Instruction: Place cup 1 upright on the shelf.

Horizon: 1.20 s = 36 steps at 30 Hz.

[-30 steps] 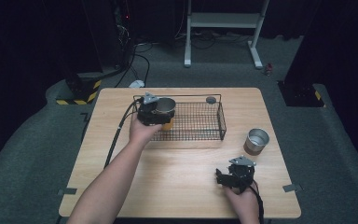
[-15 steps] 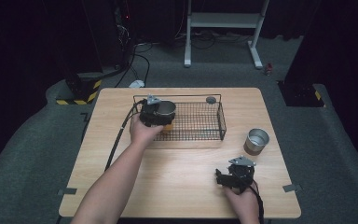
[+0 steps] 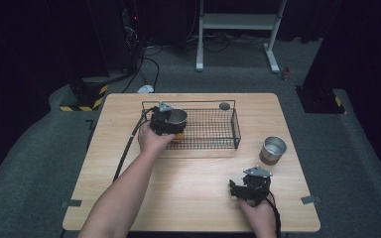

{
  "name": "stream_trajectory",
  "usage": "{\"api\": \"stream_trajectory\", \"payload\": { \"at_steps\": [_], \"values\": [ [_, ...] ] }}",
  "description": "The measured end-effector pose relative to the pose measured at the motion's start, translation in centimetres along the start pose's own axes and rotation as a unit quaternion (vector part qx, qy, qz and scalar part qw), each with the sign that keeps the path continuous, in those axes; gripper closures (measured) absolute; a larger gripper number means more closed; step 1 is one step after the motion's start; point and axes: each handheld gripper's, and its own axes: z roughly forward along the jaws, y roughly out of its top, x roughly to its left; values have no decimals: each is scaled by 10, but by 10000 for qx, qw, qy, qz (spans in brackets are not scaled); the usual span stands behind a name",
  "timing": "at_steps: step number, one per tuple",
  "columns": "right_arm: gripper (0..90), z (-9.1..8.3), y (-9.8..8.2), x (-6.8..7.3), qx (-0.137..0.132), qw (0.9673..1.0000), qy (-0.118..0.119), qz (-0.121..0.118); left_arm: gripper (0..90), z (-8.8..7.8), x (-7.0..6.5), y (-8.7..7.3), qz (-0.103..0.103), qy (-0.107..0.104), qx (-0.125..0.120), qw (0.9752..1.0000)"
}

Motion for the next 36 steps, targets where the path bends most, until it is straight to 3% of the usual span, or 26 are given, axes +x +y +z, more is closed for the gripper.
{"api": "stream_trajectory", "payload": {
  "at_steps": [11,24,36],
  "values": [
    [84,0,0,0,1,10000,1,1,138,0,0,-1,-24,23,152,9999],
    [84,0,0,0,1,10000,0,1,134,-2,-2,-3,39,96,131,9999],
    [85,0,0,0,2,10000,1,1,124,-5,-3,-7,-68,90,131,9999]
  ]
}}
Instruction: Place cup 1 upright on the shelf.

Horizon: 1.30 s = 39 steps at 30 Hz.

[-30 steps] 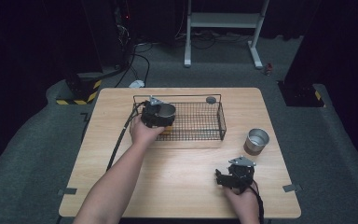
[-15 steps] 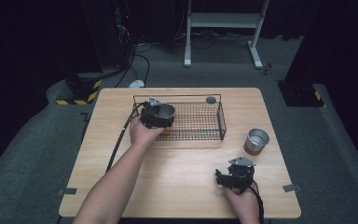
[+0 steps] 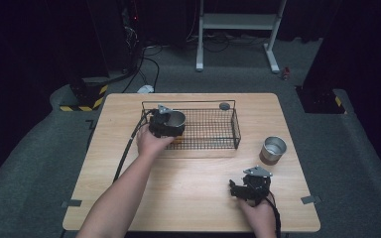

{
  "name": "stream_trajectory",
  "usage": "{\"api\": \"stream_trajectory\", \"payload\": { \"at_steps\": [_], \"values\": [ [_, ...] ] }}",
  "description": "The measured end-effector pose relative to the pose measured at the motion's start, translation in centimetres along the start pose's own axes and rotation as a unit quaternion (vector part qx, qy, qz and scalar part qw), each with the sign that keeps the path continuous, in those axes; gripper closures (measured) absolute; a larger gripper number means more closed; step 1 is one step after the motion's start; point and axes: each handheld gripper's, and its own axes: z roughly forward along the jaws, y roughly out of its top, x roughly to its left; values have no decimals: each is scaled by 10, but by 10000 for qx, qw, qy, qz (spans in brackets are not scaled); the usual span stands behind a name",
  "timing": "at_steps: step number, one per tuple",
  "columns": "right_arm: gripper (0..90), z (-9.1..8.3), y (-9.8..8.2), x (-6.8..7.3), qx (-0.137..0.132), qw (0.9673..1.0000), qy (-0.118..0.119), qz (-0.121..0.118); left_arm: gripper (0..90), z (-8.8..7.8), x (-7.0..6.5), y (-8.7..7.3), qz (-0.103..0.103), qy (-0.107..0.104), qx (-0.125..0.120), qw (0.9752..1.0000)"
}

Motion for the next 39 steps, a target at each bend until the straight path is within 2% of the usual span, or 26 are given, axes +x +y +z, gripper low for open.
{"api": "stream_trajectory", "payload": {
  "at_steps": [6,10,13,20,39],
  "values": [
    [84,0,0,0,-1,10000,0,-1,101,-2,0,-1,-49,-76,-46,9999],
    [84,0,0,0,-1,10000,3,0,82,-3,0,-1,-36,-52,-33,10000],
    [84,0,0,0,-1,10000,1,-1,47,-5,0,-1,-65,4,-123,9999],
    [84,0,0,0,0,10000,4,-2,36,-10,2,-2,-95,-42,-239,9997],
    [84,0,0,0,0,10000,5,-3,23,-45,1,-2,-25,-199,-731,9971]
  ]
}}
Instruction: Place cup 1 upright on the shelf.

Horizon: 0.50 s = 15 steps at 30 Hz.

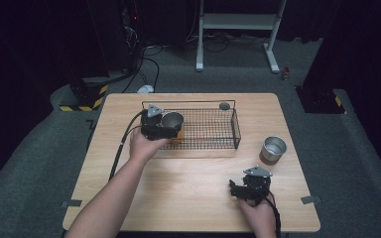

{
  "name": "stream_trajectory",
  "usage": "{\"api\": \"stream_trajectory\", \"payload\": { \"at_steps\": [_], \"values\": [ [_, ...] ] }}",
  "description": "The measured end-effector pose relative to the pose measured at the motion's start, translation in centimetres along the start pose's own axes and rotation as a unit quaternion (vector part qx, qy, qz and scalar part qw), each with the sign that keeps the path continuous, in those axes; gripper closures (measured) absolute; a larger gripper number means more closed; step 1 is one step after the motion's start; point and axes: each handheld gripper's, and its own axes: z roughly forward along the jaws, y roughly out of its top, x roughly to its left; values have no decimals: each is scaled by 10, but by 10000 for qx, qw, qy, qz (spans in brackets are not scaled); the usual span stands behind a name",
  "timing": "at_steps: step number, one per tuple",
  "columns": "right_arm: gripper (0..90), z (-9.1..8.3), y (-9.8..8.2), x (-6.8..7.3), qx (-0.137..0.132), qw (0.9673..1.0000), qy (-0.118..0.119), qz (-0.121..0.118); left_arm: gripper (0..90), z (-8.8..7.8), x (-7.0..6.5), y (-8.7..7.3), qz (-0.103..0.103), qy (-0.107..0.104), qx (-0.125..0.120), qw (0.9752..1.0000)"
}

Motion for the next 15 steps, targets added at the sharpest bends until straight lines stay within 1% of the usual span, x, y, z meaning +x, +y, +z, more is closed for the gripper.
{"api": "stream_trajectory", "payload": {
  "at_steps": [2,5,6,7,8,11,15],
  "values": [
    [84,0,0,0,4,10000,-4,16,23,-5,-1,0,52,-22,-29,10000],
    [84,0,0,0,0,10000,0,1,24,-10,-1,-2,35,-69,-81,9999],
    [84,0,0,0,0,10000,-3,1,25,-12,-1,-3,47,-111,-48,9999],
    [84,0,0,0,4,10000,-1,14,26,-14,-1,-4,12,-152,-48,9999],
    [84,0,0,0,1,10000,-4,2,30,-15,-1,-5,55,-155,-41,9999],
    [84,0,0,0,0,10000,0,0,37,-20,-1,-8,72,-185,69,9998],
    [84,0,0,0,0,10000,0,1,38,-28,1,-13,94,-223,49,9997]
  ]
}}
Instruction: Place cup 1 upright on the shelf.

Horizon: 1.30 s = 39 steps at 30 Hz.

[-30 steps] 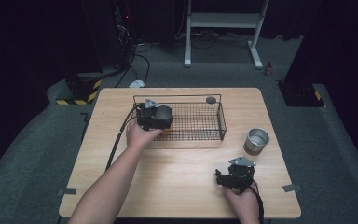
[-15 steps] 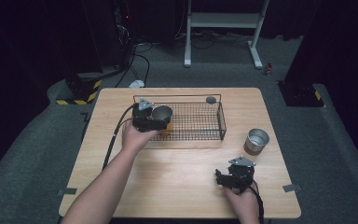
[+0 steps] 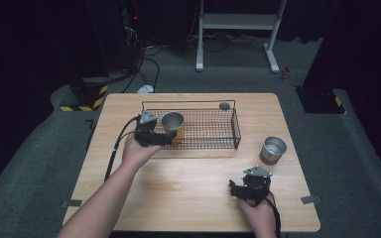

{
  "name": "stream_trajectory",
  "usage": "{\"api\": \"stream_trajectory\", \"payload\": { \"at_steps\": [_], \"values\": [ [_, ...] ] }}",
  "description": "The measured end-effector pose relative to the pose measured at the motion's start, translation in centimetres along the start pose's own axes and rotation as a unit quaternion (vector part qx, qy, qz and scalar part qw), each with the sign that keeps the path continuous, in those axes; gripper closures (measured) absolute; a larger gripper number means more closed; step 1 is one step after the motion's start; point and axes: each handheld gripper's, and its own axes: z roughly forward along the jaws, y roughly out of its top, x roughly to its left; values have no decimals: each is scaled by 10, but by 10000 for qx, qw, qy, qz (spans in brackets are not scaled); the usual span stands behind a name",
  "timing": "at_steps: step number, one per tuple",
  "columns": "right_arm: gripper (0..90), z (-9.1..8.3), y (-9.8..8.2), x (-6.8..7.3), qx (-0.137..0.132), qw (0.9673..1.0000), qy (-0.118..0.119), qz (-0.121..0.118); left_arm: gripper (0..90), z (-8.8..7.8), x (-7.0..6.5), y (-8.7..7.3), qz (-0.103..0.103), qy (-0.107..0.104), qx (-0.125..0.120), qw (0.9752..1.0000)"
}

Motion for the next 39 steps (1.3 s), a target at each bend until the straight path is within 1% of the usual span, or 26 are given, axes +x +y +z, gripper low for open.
{"api": "stream_trajectory", "payload": {
  "at_steps": [4,7,8,10,12,16,19,22,23,25,28,30,33,34,37,39],
  "values": [
    [84,0,0,0,0,10000,0,1,45,-8,1,-7,0,-45,51,10000],
    [84,0,0,0,-1,10000,0,1,54,-15,1,-13,8,-89,44,10000],
    [84,0,0,0,-1,10000,-4,0,55,-16,1,-15,52,-90,61,9999],
    [84,0,0,0,0,10000,0,0,63,-20,1,-20,22,-145,84,9999],
    [84,0,0,0,0,10000,-1,1,63,-24,-1,-25,27,-176,48,9998],
    [84,0,0,0,-1,10000,-4,1,68,-31,-2,-39,39,-242,50,9997],
    [84,0,0,0,-1,10000,-3,3,75,-35,0,-50,26,-265,101,9996],
    [84,0,0,0,-1,10000,-4,3,79,-39,1,-62,9,-260,176,9995],
    [84,0,0,0,-1,10000,0,1,79,-40,1,-67,6,-214,199,9996],
    [84,0,0,0,0,10000,0,2,79,-41,2,-75,-32,-156,160,9997],
    [84,0,0,0,0,10000,-2,2,79,-44,5,-86,-68,-119,240,9996],
    [84,0,0,0,0,10000,0,1,79,-46,6,-93,-131,-122,264,9995],
    [84,0,0,0,0,10000,0,2,79,-47,5,-103,-101,-12,370,9993],
    [84,0,0,0,0,10000,0,2,79,-48,5,-106,-90,19,418,9991],
    [84,0,0,0,-1,10000,-4,2,80,-49,3,-114,-76,-27,643,9979],
    [84,0,0,0,-1,10000,0,1,110,-50,2,-121,-66,-43,778,9969]
  ]
}}
